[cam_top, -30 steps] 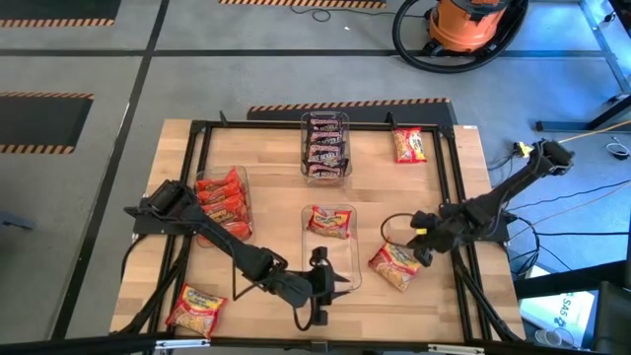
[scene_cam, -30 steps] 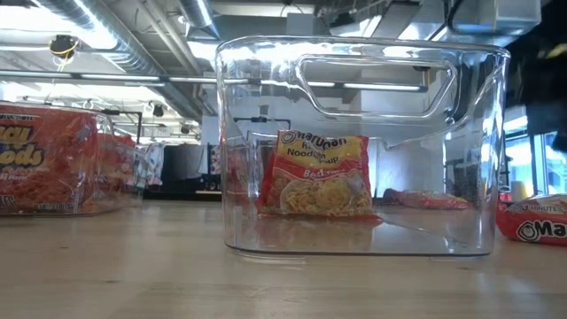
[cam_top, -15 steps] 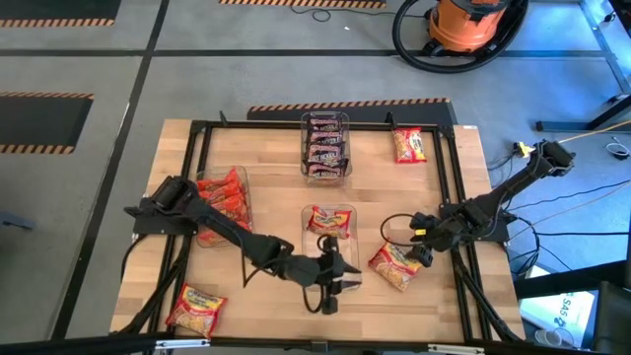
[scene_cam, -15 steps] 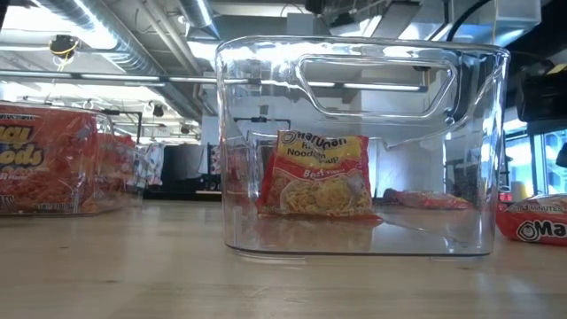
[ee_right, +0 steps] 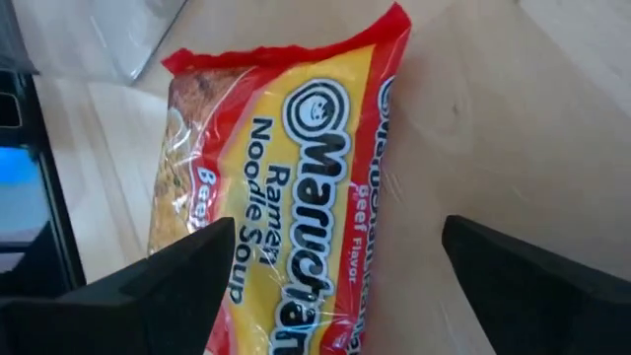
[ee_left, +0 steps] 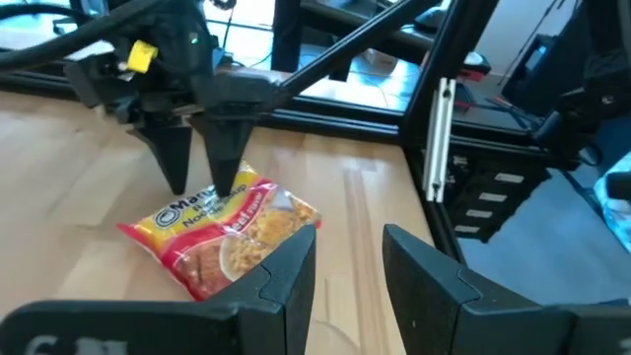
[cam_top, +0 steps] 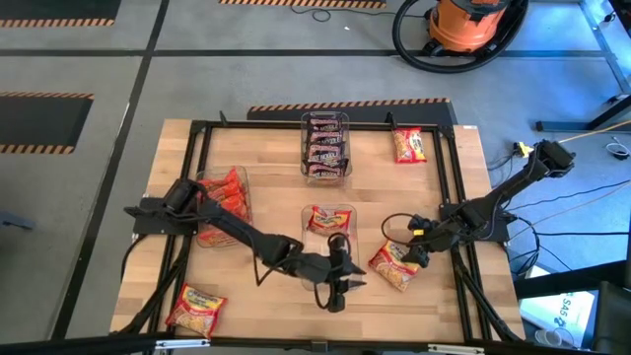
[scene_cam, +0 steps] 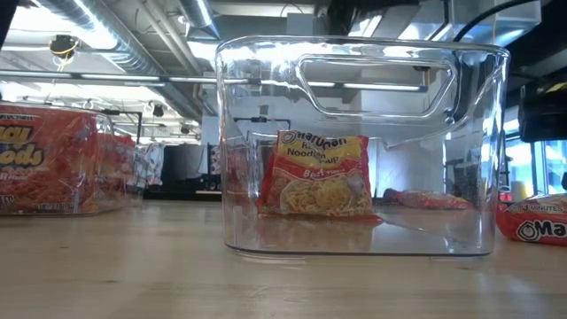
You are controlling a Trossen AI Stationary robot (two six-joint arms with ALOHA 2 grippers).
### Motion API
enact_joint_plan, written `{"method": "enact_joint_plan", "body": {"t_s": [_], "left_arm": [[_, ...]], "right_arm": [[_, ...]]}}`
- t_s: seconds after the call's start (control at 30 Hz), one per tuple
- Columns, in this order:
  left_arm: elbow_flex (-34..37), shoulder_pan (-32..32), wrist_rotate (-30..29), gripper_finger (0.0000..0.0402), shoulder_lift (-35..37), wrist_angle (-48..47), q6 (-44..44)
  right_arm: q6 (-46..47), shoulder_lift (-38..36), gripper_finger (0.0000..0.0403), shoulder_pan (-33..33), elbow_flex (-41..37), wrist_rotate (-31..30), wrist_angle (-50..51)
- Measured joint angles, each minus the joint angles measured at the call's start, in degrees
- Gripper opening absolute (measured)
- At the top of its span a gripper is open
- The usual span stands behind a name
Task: Sort Maruchan noodles
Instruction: Put the red noodle pack into the bottom transparent bin
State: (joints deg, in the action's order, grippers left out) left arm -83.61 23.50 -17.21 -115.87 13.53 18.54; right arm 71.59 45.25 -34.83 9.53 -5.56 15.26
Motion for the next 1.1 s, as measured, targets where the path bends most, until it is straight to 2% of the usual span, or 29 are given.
{"method": "enact_joint_plan", "body": {"t_s": [0.23, 0.53, 1.1], "left_arm": [[0.00, 1.07, -0.71, 0.0114, 0.07, 0.47, -0.93], [0.00, 1.73, -0.96, 0.0114, 0.07, 0.28, -0.80], [0.02, 1.73, -1.33, 0.0114, 0.11, 0.23, -1.11]], "right_arm": [[1.71, 0.90, 0.0362, 0.00, -2.41, 0.09, -7.39], [4.48, 3.77, 0.0332, 0.04, -5.42, 2.12, -17.57], [1.47, 23.53, 0.0236, -0.07, -5.23, 3.56, -39.46]]}}
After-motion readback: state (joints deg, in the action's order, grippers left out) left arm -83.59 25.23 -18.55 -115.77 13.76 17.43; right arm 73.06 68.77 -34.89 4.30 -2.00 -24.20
